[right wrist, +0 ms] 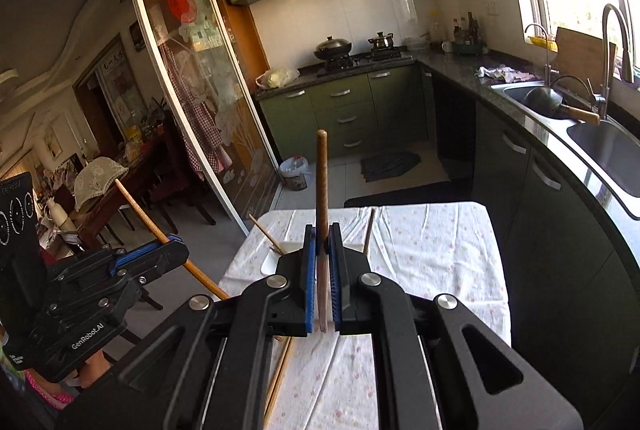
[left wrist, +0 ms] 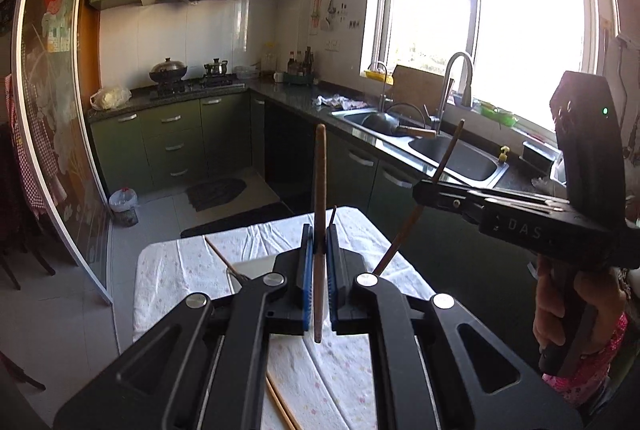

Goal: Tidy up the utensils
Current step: 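Lift both chopsticks upright over the basket and lower them in, then open both tools to release the chopsticks into the basket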

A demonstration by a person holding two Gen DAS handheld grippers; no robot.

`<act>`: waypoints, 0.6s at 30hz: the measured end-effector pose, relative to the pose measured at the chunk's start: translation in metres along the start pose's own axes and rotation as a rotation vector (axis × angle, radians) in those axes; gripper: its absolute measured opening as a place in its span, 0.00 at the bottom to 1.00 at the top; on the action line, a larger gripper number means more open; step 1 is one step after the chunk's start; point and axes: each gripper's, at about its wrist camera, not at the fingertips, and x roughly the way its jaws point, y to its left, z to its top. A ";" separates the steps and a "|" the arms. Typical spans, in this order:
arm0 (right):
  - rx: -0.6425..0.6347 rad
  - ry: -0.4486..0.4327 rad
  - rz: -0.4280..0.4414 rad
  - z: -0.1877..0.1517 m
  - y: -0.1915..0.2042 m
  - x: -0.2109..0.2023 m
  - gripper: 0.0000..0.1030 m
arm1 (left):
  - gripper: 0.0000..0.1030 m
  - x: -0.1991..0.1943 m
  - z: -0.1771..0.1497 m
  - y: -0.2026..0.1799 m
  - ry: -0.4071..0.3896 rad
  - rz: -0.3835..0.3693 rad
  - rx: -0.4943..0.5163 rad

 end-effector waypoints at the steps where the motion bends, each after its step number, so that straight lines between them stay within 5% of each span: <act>1: -0.002 -0.013 0.002 0.007 0.002 0.000 0.07 | 0.06 -0.003 0.010 0.001 -0.023 0.002 -0.002; 7: -0.025 -0.047 -0.054 0.031 0.006 0.031 0.07 | 0.06 0.011 0.049 0.012 -0.104 0.055 -0.017; 18: -0.094 0.143 -0.107 -0.015 -0.008 0.142 0.07 | 0.06 0.126 -0.001 0.052 0.143 0.125 -0.062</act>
